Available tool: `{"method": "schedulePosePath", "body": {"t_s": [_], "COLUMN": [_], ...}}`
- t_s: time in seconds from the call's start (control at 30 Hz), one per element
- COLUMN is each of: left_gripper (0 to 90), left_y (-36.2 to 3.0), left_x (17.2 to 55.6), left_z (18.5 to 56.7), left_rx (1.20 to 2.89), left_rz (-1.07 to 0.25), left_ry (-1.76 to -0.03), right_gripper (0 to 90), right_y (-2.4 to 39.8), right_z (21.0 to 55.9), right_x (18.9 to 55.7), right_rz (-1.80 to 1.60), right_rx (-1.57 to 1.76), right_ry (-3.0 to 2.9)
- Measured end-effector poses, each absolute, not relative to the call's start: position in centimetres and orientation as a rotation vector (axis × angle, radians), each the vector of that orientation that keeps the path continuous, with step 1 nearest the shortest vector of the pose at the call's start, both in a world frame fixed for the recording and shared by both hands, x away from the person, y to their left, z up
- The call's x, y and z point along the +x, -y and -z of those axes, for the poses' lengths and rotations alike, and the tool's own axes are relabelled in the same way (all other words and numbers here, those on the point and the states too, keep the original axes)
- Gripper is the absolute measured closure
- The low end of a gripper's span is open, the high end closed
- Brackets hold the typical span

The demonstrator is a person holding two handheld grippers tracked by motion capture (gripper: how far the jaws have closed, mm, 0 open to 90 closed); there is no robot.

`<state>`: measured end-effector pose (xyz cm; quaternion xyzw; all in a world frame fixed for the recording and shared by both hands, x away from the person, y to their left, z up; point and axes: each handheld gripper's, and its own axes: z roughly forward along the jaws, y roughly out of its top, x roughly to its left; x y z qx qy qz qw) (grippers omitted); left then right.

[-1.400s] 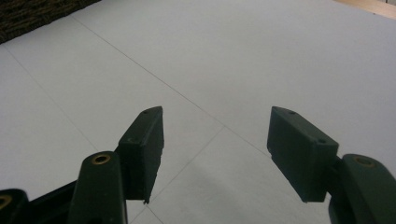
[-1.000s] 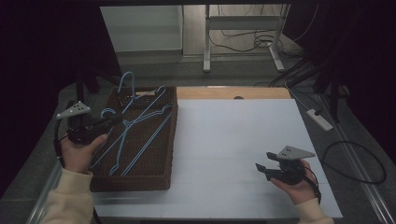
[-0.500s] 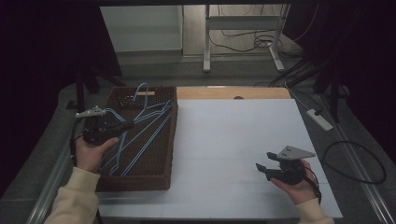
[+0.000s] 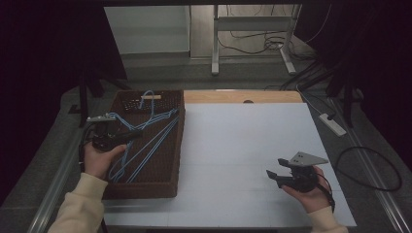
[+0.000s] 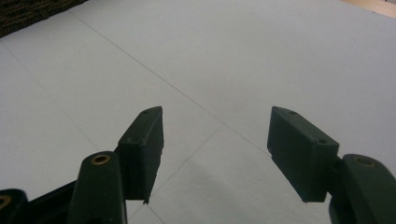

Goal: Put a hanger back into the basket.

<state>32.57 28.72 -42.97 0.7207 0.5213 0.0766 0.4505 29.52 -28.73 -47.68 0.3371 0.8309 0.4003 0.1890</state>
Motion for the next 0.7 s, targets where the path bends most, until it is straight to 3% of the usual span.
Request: {"method": "schedulePosePath", "body": {"t_s": [0.13, 0.47, 0.7], "left_gripper": [85.6, 82.1, 55.8], "left_y": [-29.1, -28.5, -27.8], "left_x": [33.2, 34.1, 33.6], "left_z": [43.7, 45.0, 44.2], "left_rx": [1.879, 2.041, 2.04], "left_rz": [-0.244, -0.3, -0.46], "left_ry": [-1.414, -1.519, -1.452], "right_gripper": [36.6, 36.4, 36.2], "right_y": [28.6, 28.5, 28.5], "right_z": [47.8, 47.9, 47.9], "right_x": [29.6, 29.6, 29.6], "right_rz": [-1.116, -1.106, -1.106], "right_rx": [0.945, 0.944, 0.946], "right_ry": [-2.344, -2.357, -2.36]}}
